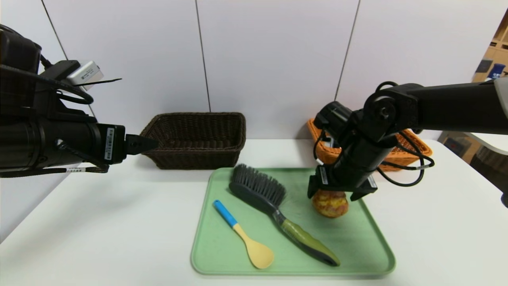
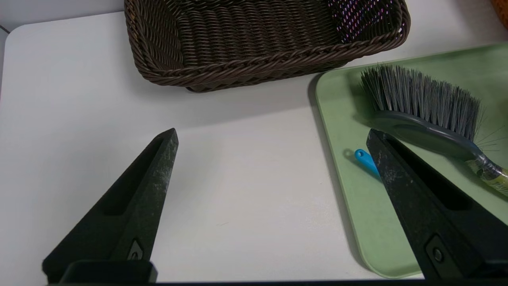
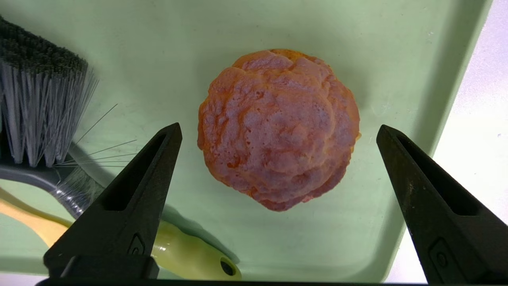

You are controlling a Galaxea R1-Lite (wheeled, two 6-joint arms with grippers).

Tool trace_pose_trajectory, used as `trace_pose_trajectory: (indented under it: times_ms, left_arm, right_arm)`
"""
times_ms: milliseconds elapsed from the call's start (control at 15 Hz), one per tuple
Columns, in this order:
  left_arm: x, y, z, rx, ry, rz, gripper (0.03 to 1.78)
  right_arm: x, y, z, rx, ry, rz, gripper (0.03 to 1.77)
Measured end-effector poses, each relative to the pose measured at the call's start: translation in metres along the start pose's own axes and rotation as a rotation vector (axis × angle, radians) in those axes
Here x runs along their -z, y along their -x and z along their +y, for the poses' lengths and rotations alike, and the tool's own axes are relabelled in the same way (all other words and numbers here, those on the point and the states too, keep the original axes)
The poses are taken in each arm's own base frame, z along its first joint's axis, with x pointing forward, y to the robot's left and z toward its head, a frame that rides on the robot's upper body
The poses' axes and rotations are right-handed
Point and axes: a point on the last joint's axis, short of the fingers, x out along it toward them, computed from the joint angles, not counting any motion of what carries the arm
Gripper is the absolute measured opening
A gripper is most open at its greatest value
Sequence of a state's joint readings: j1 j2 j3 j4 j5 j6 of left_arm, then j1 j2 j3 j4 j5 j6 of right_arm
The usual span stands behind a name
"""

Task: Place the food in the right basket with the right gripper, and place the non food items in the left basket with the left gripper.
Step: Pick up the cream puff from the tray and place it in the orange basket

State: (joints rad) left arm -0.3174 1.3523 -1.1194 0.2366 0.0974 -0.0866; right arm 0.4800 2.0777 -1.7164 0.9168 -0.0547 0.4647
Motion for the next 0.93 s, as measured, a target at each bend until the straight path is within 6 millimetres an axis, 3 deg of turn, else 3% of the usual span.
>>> trace_pose_trajectory:
  times_ms: [933]
  left_arm:
    - [0.0,-0.0004,-0.0001,0.003,0.0,0.002,1.69]
  right_arm:
    - [-0.0005,-0.0113,0.0022,0.01,0.018,0.026,1.7]
